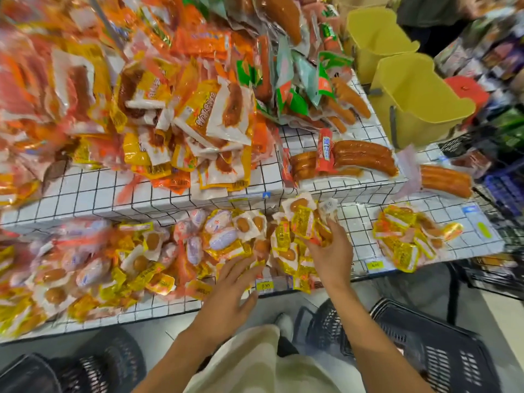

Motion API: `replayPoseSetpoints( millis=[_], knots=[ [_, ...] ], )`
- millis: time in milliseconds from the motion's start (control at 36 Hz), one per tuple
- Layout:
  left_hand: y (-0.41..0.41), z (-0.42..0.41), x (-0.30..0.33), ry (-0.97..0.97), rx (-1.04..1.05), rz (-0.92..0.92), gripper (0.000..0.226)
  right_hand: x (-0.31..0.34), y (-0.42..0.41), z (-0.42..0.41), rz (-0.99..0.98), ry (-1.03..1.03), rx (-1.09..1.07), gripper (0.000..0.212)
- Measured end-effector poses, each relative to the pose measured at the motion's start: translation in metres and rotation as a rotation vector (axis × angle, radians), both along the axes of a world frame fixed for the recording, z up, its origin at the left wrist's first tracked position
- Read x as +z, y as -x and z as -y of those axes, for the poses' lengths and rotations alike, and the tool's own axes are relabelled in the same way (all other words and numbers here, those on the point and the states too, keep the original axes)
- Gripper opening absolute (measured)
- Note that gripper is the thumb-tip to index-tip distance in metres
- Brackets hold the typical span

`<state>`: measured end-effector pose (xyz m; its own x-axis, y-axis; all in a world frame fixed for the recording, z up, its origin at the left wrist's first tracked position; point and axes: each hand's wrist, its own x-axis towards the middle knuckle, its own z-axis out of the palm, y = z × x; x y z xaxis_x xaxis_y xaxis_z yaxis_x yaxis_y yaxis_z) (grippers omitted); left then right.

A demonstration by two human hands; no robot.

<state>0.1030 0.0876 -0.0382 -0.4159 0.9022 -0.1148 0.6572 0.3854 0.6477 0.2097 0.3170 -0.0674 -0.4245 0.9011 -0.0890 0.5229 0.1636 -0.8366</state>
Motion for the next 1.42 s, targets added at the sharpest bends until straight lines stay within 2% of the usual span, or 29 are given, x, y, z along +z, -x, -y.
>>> replayPoseSetpoints(
  millis=[194, 222, 306, 389, 472, 500, 556, 583, 667, 722, 806, 944, 1028, 1111, 1167, 1222, 1278, 1417],
  knots=[
    [0.017, -0.01, 0.011, 0.0, 0.085, 0.317, 0.05, 0.038, -0.008, 0.011, -0.29, 0.13, -0.113, 0.035],
    [0.019, -0.013, 0.015, -0.01, 0.11, 0.392, 0.052, 0.047, -0.009, 0.012, -0.334, 0.16, -0.145, 0.028],
    [0.024, -0.021, 0.032, -0.044, 0.185, 0.658, 0.061, 0.075, -0.007, 0.015, -0.468, 0.28, -0.178, 0.029],
    [0.03, -0.029, 0.045, -0.111, 0.278, 0.938, 0.078, 0.094, -0.009, 0.019, -0.55, 0.439, -0.109, 0.014],
    [0.034, -0.042, 0.048, -0.218, 0.359, 1.41, 0.101, 0.105, -0.008, 0.027, -0.505, 0.532, 0.036, 0.033],
    [0.035, -0.045, 0.051, -0.228, 0.368, 1.519, 0.102, 0.106, -0.006, 0.031, -0.453, 0.528, 0.086, 0.038],
    [0.035, -0.051, 0.055, -0.219, 0.358, 1.647, 0.091, 0.107, 0.002, 0.045, -0.339, 0.459, 0.174, 0.043],
    [0.033, -0.053, 0.055, -0.217, 0.361, 1.674, 0.084, 0.103, 0.007, 0.055, -0.31, 0.418, 0.224, 0.049],
    [0.033, -0.052, 0.049, -0.222, 0.463, 1.661, 0.073, 0.089, 0.015, 0.084, -0.244, 0.359, 0.342, 0.084],
    [0.037, -0.046, 0.044, -0.205, 0.537, 1.67, 0.059, 0.08, 0.012, 0.089, -0.252, 0.396, 0.408, 0.091],
    [0.046, -0.031, 0.034, -0.192, 0.62, 1.676, 0.05, 0.074, 0.001, 0.078, -0.284, 0.477, 0.416, 0.085],
    [0.057, -0.013, 0.025, -0.211, 0.726, 1.679, 0.049, 0.045, -0.016, 0.023, -0.309, 0.374, 0.099, 0.059],
    [0.057, -0.009, 0.023, -0.225, 0.74, 1.633, 0.05, 0.019, -0.02, -0.015, -0.003, 0.273, 0.02, 0.074],
    [0.054, -0.007, 0.022, -0.253, 0.755, 1.605, 0.052, -0.001, -0.011, -0.033, 0.224, 0.177, 0.152, 0.091],
    [0.051, -0.009, 0.024, -0.279, 0.759, 1.591, 0.053, -0.014, 0.0, -0.033, 0.442, 0.108, 0.284, 0.111],
    [0.047, -0.012, 0.026, -0.316, 0.78, 1.583, 0.054, -0.025, 0.007, -0.027, 0.551, 0.068, 0.288, 0.119],
    [0.042, -0.015, 0.027, -0.341, 0.811, 1.57, 0.052, -0.029, 0.009, -0.022, 0.488, 0.006, 0.237, 0.112],
    [0.031, -0.02, 0.025, -0.371, 0.816, 1.537, 0.056, -0.023, 0.005, -0.01, 0.221, -0.263, 0.177, 0.071]
  ],
)
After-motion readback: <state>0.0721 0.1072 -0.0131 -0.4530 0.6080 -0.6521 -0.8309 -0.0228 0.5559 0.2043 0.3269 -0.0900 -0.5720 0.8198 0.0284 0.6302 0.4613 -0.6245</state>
